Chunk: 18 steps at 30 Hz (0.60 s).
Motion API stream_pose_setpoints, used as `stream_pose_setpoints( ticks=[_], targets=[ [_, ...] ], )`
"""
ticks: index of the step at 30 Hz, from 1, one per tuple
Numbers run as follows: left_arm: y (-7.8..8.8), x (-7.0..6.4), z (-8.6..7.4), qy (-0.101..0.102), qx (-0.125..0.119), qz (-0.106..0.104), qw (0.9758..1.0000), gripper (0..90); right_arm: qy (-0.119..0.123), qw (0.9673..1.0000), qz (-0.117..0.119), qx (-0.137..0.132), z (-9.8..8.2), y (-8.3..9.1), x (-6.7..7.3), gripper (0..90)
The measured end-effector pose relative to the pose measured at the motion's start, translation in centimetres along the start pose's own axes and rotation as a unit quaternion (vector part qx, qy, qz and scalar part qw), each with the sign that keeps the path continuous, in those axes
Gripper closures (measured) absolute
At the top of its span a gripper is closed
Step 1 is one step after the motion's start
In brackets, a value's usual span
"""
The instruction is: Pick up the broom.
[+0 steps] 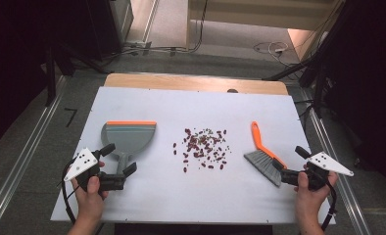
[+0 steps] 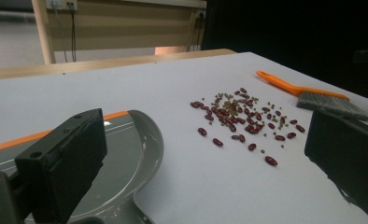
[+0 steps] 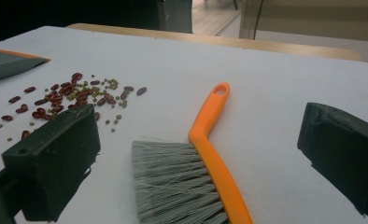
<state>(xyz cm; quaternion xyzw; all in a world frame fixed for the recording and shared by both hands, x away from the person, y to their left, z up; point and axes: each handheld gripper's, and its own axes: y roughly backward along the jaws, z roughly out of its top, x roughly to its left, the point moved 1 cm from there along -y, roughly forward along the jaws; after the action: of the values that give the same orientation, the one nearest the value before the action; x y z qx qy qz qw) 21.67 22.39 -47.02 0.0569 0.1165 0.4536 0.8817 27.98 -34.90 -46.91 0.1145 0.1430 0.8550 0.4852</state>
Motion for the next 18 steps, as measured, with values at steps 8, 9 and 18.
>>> stream_pose_setpoints(
  ticks=[8,9,18],
  targets=[
    [-0.2,-0.1,0.0,-0.004,0.004,-0.003,1.0,0.0,-0.001,0.9999,0.009,0.004,0.6,0.0,0.2,0.0],
    [-0.3,-0.2,0.0,-0.004,0.004,-0.003,1.0,0.0,-0.002,0.9999,0.012,0.005,0.8,-0.1,0.2,0.0],
    [-0.5,-0.1,-0.1,-0.006,0.01,-0.004,0.9999,0.0,0.018,0.9992,0.015,0.031,3.0,-1.9,0.6,0.0]
  ],
)
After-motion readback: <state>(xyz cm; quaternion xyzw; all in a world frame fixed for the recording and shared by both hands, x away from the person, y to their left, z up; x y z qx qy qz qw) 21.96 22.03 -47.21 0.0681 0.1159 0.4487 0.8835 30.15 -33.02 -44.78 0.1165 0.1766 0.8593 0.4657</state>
